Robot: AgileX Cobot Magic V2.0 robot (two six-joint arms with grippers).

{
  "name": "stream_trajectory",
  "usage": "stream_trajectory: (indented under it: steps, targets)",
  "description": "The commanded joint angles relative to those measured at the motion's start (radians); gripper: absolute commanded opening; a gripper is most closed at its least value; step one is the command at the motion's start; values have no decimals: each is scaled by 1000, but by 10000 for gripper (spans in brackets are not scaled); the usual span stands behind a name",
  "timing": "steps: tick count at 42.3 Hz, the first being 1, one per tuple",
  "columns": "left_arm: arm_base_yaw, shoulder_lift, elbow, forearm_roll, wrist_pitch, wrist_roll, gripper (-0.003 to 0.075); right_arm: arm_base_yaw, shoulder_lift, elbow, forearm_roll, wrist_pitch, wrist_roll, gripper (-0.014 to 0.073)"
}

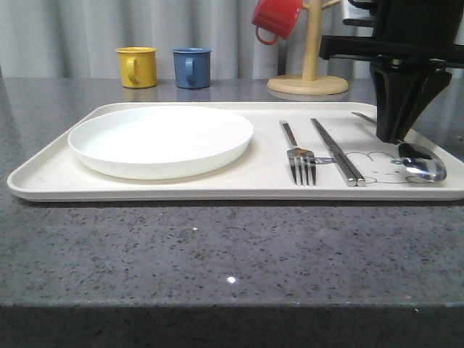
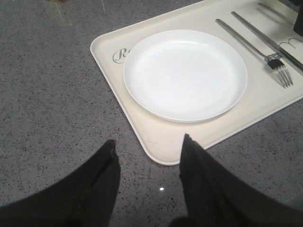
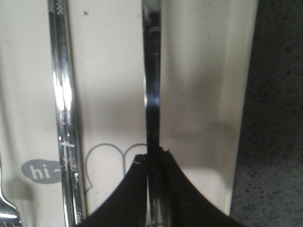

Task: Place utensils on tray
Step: 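Place the spoon on the tray beside the chopsticks and release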

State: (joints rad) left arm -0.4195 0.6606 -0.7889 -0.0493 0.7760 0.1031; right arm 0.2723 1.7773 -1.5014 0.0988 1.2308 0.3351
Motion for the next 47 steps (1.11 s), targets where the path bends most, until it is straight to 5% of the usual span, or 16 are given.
stream_trajectory:
  steps: [1,18,31,47]
  targets:
    - [-7,0,-27,-10,-74,-10,302,1,-38,-24,-8,23,7,38]
    - [-7,0,-27,-10,-74,-10,302,-2,-33,-24,-6,-73,20,41]
    - [-7,0,-27,-10,-74,-10,302,-2,-28,-24,-7,-83,20,258]
    - [-7,0,-27,-10,-74,-10,302,-2,-137,-24,-8,-98,-77,258]
